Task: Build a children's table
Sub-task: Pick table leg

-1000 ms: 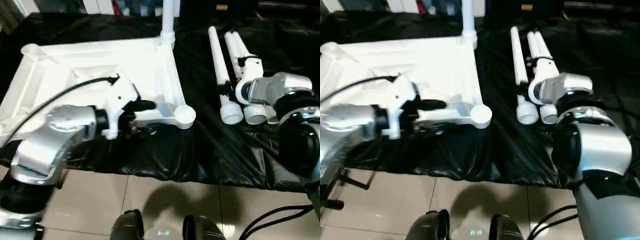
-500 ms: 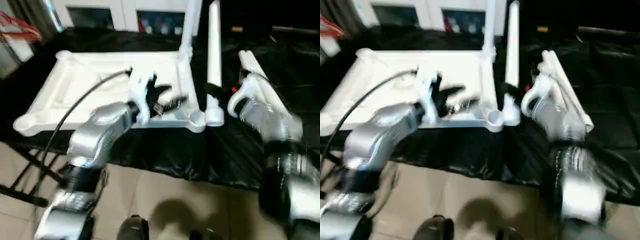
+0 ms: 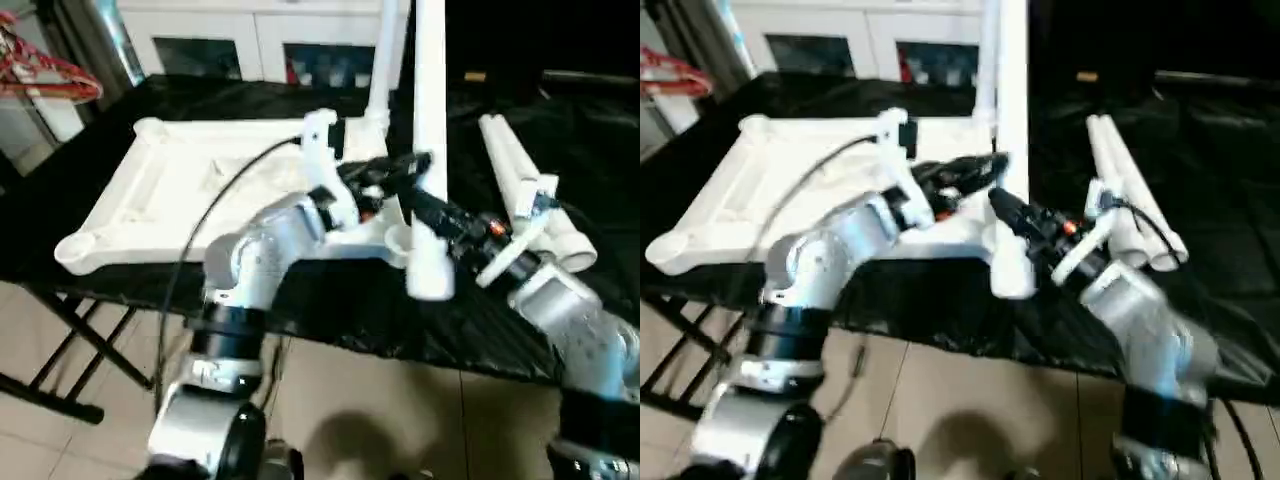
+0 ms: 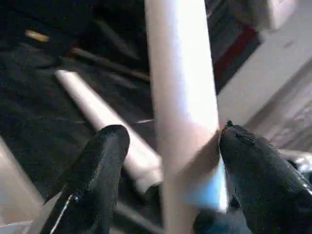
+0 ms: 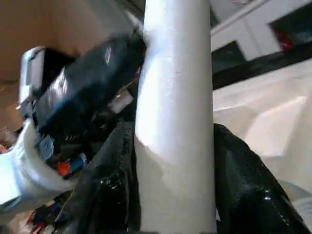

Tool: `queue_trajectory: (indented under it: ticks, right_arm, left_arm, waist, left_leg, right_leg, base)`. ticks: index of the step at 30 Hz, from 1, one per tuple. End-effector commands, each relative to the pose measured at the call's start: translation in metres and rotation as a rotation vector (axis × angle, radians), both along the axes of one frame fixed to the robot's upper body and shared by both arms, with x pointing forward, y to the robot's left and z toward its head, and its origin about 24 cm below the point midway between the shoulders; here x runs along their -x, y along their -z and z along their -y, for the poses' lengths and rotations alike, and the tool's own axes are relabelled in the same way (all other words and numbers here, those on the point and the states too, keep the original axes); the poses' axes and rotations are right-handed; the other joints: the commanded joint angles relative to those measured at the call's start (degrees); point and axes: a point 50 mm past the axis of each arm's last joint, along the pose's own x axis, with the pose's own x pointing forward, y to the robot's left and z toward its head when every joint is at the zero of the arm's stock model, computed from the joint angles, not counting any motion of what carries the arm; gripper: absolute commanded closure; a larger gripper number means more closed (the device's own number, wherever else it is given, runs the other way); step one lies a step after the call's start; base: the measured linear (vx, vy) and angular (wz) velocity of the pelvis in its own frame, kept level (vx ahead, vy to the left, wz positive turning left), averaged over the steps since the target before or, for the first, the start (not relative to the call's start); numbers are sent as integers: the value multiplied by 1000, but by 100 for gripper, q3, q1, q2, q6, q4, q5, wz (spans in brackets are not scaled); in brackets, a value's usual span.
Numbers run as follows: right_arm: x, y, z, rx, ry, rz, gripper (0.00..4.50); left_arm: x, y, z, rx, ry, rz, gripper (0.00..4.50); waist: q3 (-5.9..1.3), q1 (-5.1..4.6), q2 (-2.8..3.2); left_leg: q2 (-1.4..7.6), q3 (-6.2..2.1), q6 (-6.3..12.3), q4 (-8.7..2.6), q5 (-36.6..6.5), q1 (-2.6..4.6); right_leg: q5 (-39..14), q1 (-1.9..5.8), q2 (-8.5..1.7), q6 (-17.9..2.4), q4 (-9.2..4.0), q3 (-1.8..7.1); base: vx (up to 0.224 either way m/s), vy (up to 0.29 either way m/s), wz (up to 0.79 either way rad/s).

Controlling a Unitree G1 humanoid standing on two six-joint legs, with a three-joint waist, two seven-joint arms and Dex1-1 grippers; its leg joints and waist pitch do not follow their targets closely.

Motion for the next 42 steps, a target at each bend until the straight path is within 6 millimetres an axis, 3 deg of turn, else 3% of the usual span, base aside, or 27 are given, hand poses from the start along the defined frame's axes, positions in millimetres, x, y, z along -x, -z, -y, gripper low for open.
queue_trajectory:
  ticks: [1, 4, 5, 6, 7, 9, 12, 13, 15, 19, 20, 21, 23, 26, 29, 33, 34, 37, 39, 40, 42]
  right_arm:
    - [3, -7, -5, -5, -22, 25, 268]
    - [6, -8, -10, 23, -46, 28, 268]
    - [8, -9, -12, 24, -65, 31, 268]
    - [9, -9, -13, 23, -73, 33, 268]
    - [12, -10, -15, 16, -92, 34, 268]
    - [15, -12, -20, 9, -122, 36, 268]
    - [19, -15, -25, -2, -162, 51, 268]
    - [19, -15, -25, -7, -165, 53, 268]
    - [20, -15, -24, -21, -169, 57, 268]
    - [29, -15, -23, -81, -245, 55, 268]
    - [30, -14, -22, -82, -254, 49, 268]
    - [31, -11, -22, -71, -267, 33, 268]
    - [32, -9, -22, -63, -275, 26, 268]
    - [32, -8, -23, -52, -281, 19, 268]
    - [31, -10, -23, -49, -281, 20, 268]
    - [28, -12, -22, -19, -259, 33, 268]
    - [26, -12, -23, 0, -241, 34, 233]
    - [24, -11, -24, 38, -214, 35, 196]
    - [24, -11, -24, 38, -214, 35, 181]
    - [22, -10, -24, 57, -192, 29, 171]
    - [18, -10, -30, 167, -124, 24, 165]
  left_arm:
    - [6, -11, 1, 75, 54, -2, 107]
    - [11, -11, 2, 100, 90, -34, 107]
    - [13, -10, 2, 99, 99, -43, 107]
    - [13, -9, 3, 96, 102, -45, 107]
    - [14, -6, 3, 73, 101, -55, 107]
    - [12, 0, 3, 27, 61, -88, 107]
    - [7, 3, -1, 26, 9, -122, 107]
    - [6, 3, -2, 35, 2, -127, 123]
    - [4, 1, -5, 56, -3, -133, 140]
    - [4, -10, -11, 155, 50, -111, 174]
    - [4, -10, -12, 172, 62, -113, 178]
    - [4, -10, -12, 174, 80, -113, 180]
    - [5, -9, -11, 160, 98, -105, 198]
    - [8, -6, -8, 124, 140, -89, 222]
    - [10, -6, -8, 116, 155, -76, 256]
    - [9, -8, -10, 112, 143, -67, 264]
    - [6, -8, -12, 98, 102, -61, 265]
    - [0, -9, -15, 47, 19, -27, 265]
    - [0, -9, -15, 47, 19, -27, 265]
    - [-1, -9, -15, 11, -4, -12, 265]
    - [-2, -11, -12, -100, -83, 41, 266]
  waist:
    - [-584, 11, -139]
    - [-584, 6, -138]
    - [-587, 4, -172]
    - [-603, 15, -144]
    - [-607, 1, -218]
    - [-611, 23, -176]
    - [-630, 16, -169]
    - [-633, 25, -134]
    - [-638, 22, -161]
    - [-637, 24, -75]
    - [-634, 21, -99]
    - [-642, 22, -71]
    - [-635, 13, -80]
    - [-638, 8, -29]
    - [-633, -2, -43]
    - [-640, 1, -39]
    - [-640, 2, -39]
    - [-640, -7, -39]
    - [-645, -9, -39]
    - [-648, -13, -76]
    - [-659, -17, -58]
  left_leg:
    - [265, -186, 110, -433, -1090, 125]
    - [265, -181, 97, -431, -1125, 150]
    - [261, -175, 107, -433, -1095, 146]
    - [266, -178, 121, -438, -1019, 149]
    - [267, -171, 162, -454, -925, 131]
    - [270, -177, 179, -452, -865, 134]
    - [271, -179, 126, -455, -923, 135]
    - [270, -184, 104, -456, -934, 132]
    - [260, -178, 95, -457, -918, 127]
    - [253, -184, 96, -448, -1009, 132]
    - [259, -183, 107, -456, -1054, 137]
    - [264, -194, 101, -459, -1052, 141]
    - [263, -193, 90, -473, -1084, 138]
    - [262, -202, 35, -479, -1173, 151]
    - [260, -199, 13, -486, -1234, 155]
    - [247, -194, 23, -478, -1187, 147]
    - [248, -197, 22, -480, -1176, 144]
    - [261, -206, -9, -500, -1222, 150]
    - [252, -202, -15, -495, -1225, 155]
    - [253, -195, 3, -499, -1191, 151]
    - [262, -204, -8, -510, -1071, 143]
  right_leg:
    - [-2355, 260, -549, -648, -607, 252]
    - [-2380, 248, -531, -598, -628, 255]
    - [-2361, 254, -526, -573, -633, 254]
    - [-2291, 257, -525, -542, -619, 257]
    - [-2176, 275, -511, -515, -621, 252]
    - [-2098, 254, -514, -519, -604, 261]
    - [-2040, 265, -512, -476, -608, 263]
    - [-2036, 267, -517, -469, -608, 262]
    - [-2021, 276, -521, -463, -614, 258]
    - [-1988, 283, -515, -515, -623, 250]
    - [-2018, 280, -512, -498, -636, 249]
    - [-2001, 279, -508, -501, -627, 246]
    - [-2065, 282, -502, -438, -646, 245]
    - [-2268, 267, -513, -351, -664, 251]
    - [-2332, 264, -510, -331, -686, 244]
    - [-2450, 263, -508, -264, -698, 243]
    - [-2485, 261, -510, -242, -703, 242]
    - [-2532, 245, -501, -171, -712, 240]
    - [-2542, 252, -505, -141, -711, 241]
    - [-2515, 255, -505, -145, -718, 241]
    - [-2315, 256, -487, -128, -686, 244]
  base:
    - [0, 0, 0]
    - [0, 0, 0]
    - [0, 0, 0]
    - [0, 0, 0]
    - [0, 0, 0]
    - [0, 0, 0]
    - [0, 0, 0]
    - [0, 0, 0]
    - [0, 0, 0]
    - [0, 0, 0]
    - [0, 0, 0]
    - [0, 0, 0]
    - [0, 0, 0]
    - [0, 0, 0]
    - [0, 0, 0]
    - [0, 0, 0]
    - [0, 0, 0]
    - [0, 0, 0]
    - [0, 0, 0]
    - [0, 0, 0]
    - [0, 0, 0]
